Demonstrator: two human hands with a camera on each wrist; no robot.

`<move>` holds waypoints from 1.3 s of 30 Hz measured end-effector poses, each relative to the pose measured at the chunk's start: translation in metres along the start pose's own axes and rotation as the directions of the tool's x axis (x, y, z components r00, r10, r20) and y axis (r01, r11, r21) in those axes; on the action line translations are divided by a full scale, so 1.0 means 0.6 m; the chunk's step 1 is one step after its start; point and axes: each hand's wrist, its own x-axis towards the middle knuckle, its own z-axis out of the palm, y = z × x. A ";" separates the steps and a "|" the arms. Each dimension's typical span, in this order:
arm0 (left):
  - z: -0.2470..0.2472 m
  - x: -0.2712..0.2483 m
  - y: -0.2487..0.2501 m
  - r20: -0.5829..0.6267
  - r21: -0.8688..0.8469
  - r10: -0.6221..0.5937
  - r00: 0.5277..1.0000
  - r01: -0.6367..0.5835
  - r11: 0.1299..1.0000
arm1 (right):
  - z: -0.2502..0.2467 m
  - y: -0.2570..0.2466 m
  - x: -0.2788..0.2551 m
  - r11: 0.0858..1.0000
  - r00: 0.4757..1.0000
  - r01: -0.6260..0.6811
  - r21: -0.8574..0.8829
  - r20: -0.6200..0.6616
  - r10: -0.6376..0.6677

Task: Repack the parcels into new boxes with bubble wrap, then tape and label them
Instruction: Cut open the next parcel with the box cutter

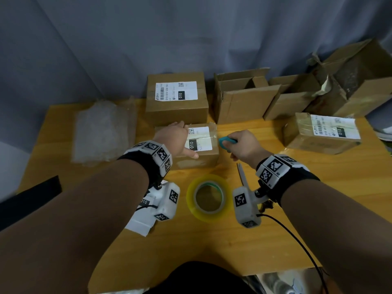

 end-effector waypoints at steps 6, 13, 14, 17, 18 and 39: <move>0.004 -0.007 0.003 0.029 0.025 -0.021 0.999 0.020 0.999 | -0.002 0.008 -0.022 0.999 0.998 0.025 -0.022 0.060 -0.023; 0.014 -0.020 0.008 -0.028 -0.004 -0.042 0.999 0.041 0.999 | -0.027 -0.009 -0.020 0.977 0.996 0.083 -0.198 0.051 -0.075; 0.015 -0.021 0.008 -0.023 -0.027 -0.056 0.998 0.056 0.998 | -0.026 -0.015 -0.017 0.978 0.996 0.089 -0.191 0.018 -0.087; 0.017 -0.027 0.010 -0.060 -0.088 -0.054 0.997 0.049 0.995 | -0.016 -0.039 -0.012 0.987 0.996 0.088 -0.133 -0.003 -0.089; 0.018 -0.029 0.010 -0.087 -0.104 -0.043 0.995 0.034 0.994 | -0.011 -0.046 -0.011 0.987 0.995 0.099 -0.125 -0.003 -0.100; 0.013 -0.049 -0.068 -0.028 -0.297 -0.243 0.970 0.225 0.928 | 0.028 -0.107 0.016 0.749 0.915 0.403 -0.526 0.247 -0.318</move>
